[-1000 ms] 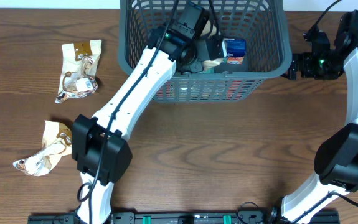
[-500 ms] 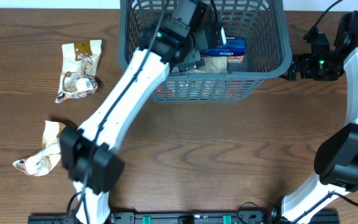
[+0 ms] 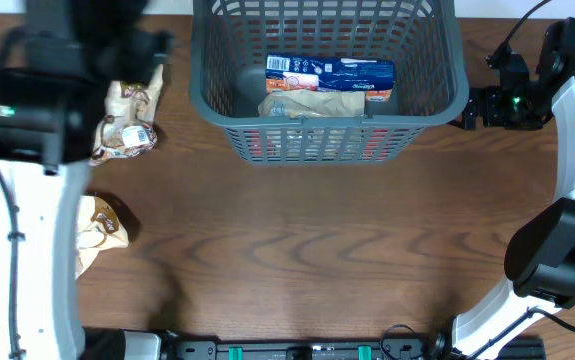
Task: Pack container
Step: 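Lift the tan pouch with the left gripper and release it into basket, then lower the left gripper onto another tan pouch and grasp it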
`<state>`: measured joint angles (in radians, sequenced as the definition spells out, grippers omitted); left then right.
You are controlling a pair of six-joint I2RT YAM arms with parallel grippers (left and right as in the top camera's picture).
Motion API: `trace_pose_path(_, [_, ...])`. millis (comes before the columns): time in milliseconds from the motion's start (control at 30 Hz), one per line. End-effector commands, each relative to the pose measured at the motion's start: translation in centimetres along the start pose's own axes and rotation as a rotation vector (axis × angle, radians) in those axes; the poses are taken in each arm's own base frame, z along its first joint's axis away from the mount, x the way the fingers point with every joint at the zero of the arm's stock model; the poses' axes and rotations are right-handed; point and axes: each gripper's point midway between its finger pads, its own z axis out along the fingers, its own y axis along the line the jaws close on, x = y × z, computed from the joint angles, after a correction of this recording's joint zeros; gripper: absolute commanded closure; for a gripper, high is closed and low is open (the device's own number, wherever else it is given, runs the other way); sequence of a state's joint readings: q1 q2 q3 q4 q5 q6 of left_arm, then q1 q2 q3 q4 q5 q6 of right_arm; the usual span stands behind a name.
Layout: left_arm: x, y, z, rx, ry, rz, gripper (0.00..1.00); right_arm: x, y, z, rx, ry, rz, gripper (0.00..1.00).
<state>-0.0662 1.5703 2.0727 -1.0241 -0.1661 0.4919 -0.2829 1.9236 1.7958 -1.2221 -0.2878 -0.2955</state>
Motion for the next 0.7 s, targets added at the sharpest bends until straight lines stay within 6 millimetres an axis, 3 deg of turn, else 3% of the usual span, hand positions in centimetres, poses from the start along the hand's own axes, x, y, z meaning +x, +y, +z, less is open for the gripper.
trace_pose_path(0, [3.5,0.0,4.7,0.110,0.126,-0.235,0.01,-0.1,0.7,-0.2,-0.003,-0.004,-0.007,0.01])
trace_pose_path(200, [10.9,0.1,13.6,0.161,0.391,-0.368,0.01,-0.1,0.8,-0.2,-0.004,-0.001,-0.006,0.01])
trace_pose_path(367, [16.1,-2.2,19.9,0.214,0.560,-0.373,0.01,-0.1,0.8,-0.2,-0.004,-0.001,-0.006,0.01])
trace_pose_path(567, [21.5,-6.3,25.1,0.304,0.714,-0.374,0.01,0.0,0.8,-0.2,-0.004,0.000,-0.006,0.01])
trace_pose_path(667, [23.9,-8.1,26.7,0.336,0.782,-0.384,0.01,0.1,0.9,-0.1,-0.007,0.008,-0.005,0.01])
